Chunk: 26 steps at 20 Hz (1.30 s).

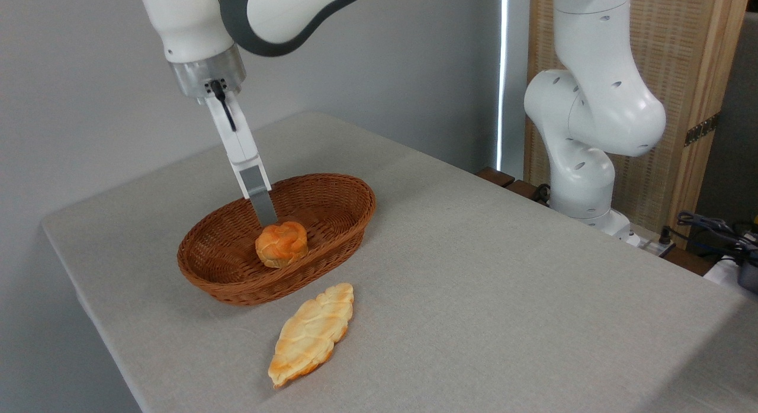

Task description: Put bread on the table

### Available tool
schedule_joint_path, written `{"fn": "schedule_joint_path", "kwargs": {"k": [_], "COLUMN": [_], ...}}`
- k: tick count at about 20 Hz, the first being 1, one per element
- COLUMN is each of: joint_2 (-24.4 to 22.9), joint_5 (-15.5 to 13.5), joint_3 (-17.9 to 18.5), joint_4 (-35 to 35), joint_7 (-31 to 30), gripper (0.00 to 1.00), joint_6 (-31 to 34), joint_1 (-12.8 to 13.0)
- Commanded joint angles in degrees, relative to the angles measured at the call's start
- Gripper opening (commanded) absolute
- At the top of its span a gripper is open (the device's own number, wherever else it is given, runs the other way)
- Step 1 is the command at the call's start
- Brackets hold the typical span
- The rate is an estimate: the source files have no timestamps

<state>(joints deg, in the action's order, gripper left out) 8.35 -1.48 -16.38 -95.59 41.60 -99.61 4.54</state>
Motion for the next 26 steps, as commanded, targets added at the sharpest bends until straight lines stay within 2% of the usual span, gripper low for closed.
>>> {"fn": "schedule_joint_path", "kwargs": {"k": [1, 5, 7, 10, 16, 17, 19, 21, 26], "joint_2": [2.81, 5.18, 6.41, 8.17, 9.14, 9.14, 9.06, 9.06, 8.71], "joint_5": [3.67, 4.56, 5.96, 7.28, 7.55, 7.55, 7.55, 7.55, 7.46], "joint_3": [-1.63, -2.51, -2.51, -3.48, -3.57, -3.57, -3.57, -3.57, -3.39], "joint_4": [-0.48, -0.39, -0.39, -0.39, -0.39, -0.39, -0.3, -0.3, -0.21], "joint_7": [0.24, 0.33, 0.24, 0.15, -0.2, -0.37, -0.29, -0.29, -0.2], "gripper": [1.0, 1.0, 1.0, 1.0, 1.0, 0.94, 0.6, 0.48, 0.47], "joint_6": [-1.03, -1.38, -2.08, -2.35, -2.35, -2.26, -2.26, -2.26, -2.26], "joint_1": [-0.32, -0.15, 0.99, 1.17, 2.14, 2.14, 2.05, 2.05, 1.96]}}
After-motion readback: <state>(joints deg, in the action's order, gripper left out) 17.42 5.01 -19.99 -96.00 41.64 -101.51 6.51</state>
